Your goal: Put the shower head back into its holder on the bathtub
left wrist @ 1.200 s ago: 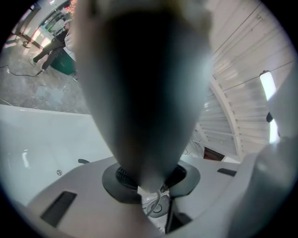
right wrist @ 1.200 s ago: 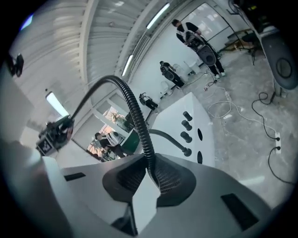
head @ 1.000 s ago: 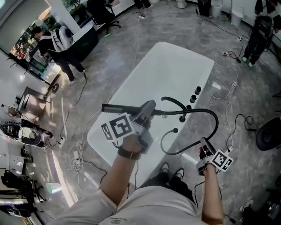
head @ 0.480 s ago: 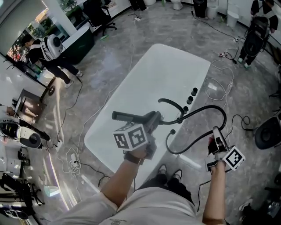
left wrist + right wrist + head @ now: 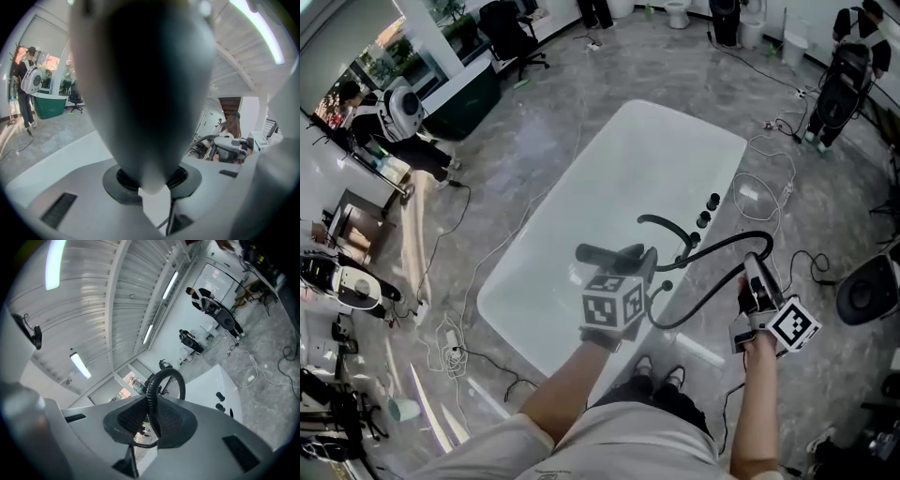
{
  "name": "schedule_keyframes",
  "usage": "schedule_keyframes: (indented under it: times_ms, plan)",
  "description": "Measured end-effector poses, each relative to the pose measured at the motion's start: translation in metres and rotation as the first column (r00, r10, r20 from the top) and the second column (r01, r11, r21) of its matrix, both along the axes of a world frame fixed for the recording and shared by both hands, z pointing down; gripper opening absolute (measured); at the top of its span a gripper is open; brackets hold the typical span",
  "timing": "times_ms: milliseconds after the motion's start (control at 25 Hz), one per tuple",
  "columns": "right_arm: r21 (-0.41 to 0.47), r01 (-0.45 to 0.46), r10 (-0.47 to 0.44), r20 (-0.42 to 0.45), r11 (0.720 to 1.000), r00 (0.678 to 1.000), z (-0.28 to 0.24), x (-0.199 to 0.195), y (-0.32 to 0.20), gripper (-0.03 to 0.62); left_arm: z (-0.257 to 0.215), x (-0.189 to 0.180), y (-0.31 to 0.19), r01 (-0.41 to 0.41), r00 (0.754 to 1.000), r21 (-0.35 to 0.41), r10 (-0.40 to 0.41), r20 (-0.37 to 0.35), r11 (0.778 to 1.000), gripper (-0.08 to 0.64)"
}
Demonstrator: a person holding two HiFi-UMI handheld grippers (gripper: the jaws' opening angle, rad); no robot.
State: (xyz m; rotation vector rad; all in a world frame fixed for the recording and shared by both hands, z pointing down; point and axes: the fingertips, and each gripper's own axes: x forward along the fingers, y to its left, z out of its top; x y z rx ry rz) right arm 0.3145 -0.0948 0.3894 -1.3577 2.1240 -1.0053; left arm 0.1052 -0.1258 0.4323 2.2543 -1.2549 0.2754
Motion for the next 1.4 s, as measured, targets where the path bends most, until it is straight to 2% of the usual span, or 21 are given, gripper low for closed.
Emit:
schedule_keyframes:
  times_ms: [200,480,680,840,1000,1120,1240,1400]
  plan:
    - [0.092,0.006,0.015,-0.222,0.996,0.975,-0.038,0.005,-0.017,0.069,-0.019,-0.007,-0.011,0.015,1.0,0.061,-0.015,-0.008,0.998,0.098]
    - [0.252,0.005,0.106,-0.427,0.968,0.898,-0.079,0.001,-0.042,0.068,-0.035,-0.002,-0.024,0.008,1.0,0.132,-0.01,0.011,0.991,0.098]
    - [0.336,0.011,0.151,-0.452,0.942,0.879,-0.099,-0.002,-0.058,0.068,-0.043,0.007,-0.03,0.012,0.999,0.166,-0.02,0.044,0.986,0.098]
    - [0.42,0.035,0.18,-0.461,0.907,0.869,-0.122,-0.005,-0.076,0.069,-0.052,0.013,-0.044,0.048,0.996,0.187,-0.06,0.059,0.981,0.098]
    - [0.476,0.099,0.175,-0.497,0.874,0.85,-0.141,-0.02,-0.097,0.064,-0.057,0.008,-0.055,0.096,0.992,0.198,-0.11,0.063,0.976,0.098]
    - [0.462,0.151,0.119,-0.504,0.874,0.856,-0.138,-0.023,-0.114,0.063,-0.06,0.014,-0.063,0.126,0.99,0.198,-0.137,0.045,0.972,0.098]
    - [0.449,0.164,0.082,-0.48,0.878,0.874,-0.131,-0.017,-0.125,0.063,-0.052,0.019,-0.069,0.144,0.985,0.189,-0.159,0.065,0.971,0.098]
    - [0.476,0.196,0.06,-0.471,0.857,0.88,-0.142,-0.026,-0.141,0.063,-0.056,0.009,-0.074,0.19,0.975,0.207,-0.21,0.076,0.96,0.098]
